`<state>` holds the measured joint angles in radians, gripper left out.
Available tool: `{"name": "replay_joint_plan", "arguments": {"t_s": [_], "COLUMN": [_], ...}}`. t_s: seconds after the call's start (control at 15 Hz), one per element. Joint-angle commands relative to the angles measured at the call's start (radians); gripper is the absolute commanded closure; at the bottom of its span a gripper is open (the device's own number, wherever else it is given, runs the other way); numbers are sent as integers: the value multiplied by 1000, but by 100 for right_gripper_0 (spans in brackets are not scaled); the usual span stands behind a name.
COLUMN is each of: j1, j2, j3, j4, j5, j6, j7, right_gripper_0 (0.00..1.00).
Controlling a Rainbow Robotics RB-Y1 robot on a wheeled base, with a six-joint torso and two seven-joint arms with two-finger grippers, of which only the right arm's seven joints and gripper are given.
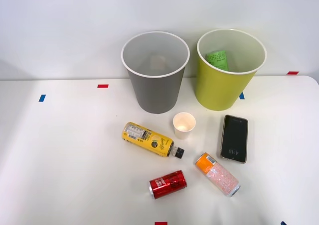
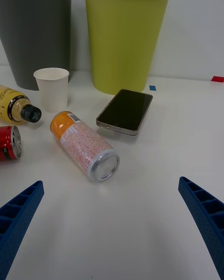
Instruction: Put cans in the gray bin, plastic bottles in the light green bin
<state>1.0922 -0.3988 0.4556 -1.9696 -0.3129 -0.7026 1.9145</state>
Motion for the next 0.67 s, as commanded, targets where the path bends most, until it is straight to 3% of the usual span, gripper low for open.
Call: {"name": "replay_joint_plan", "arguments": {"t_s": [0.07,0.67], "j1": [0,0], "j2": [0,0], "j3": [0,0], "j4": [0,0], "j5": [0,0], "j6": [0,0], "j7": [0,0], "right_gripper_0": [0,0]}}
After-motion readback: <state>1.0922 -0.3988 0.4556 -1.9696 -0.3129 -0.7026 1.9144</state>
